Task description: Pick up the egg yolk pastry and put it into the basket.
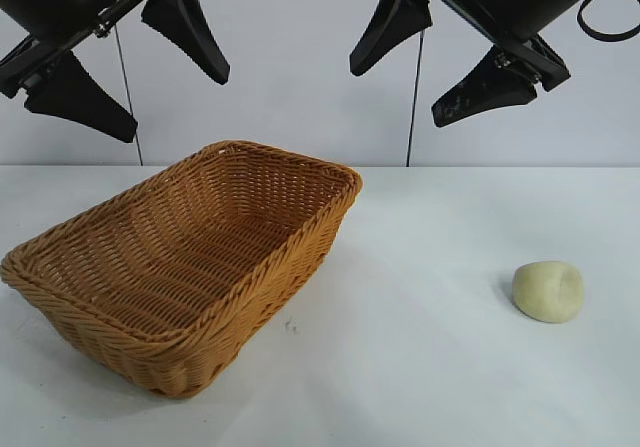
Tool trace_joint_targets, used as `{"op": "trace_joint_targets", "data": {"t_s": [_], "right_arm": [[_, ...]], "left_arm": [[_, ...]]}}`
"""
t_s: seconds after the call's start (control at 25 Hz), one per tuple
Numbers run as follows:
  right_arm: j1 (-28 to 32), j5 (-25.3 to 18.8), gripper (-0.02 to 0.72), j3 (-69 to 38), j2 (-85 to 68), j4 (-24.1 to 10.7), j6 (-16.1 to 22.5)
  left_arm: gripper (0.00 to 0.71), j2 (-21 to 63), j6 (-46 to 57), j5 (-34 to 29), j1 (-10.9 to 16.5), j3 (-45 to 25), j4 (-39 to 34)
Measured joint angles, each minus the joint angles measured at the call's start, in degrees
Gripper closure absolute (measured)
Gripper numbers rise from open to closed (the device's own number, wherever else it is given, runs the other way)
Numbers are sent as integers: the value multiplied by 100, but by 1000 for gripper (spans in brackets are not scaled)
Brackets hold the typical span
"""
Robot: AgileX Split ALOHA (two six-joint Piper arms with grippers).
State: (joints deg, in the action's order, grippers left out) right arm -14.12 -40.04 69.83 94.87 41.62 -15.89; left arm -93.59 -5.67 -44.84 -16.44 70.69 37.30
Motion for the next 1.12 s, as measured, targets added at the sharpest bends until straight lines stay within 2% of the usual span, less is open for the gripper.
{"op": "trace_joint_targets", "data": {"t_s": [0.28,0.48,0.8,1.0,1.12], "right_arm": [[0,0,91,0,0,0,0],[0,0,91,0,0,0,0],[0,79,91,0,0,0,0],[0,93,91,0,0,0,0],[0,100,91,0,0,0,0]], "left_arm": [[14,0,80,175,0,0,0],[14,18,567,-58,0,0,-404],[14,631,2188,-563,0,-133,-1769],[14,1236,3297,-617,0,-673,-1997],[14,1480,3997,-386,0,-1136,-2022]]}}
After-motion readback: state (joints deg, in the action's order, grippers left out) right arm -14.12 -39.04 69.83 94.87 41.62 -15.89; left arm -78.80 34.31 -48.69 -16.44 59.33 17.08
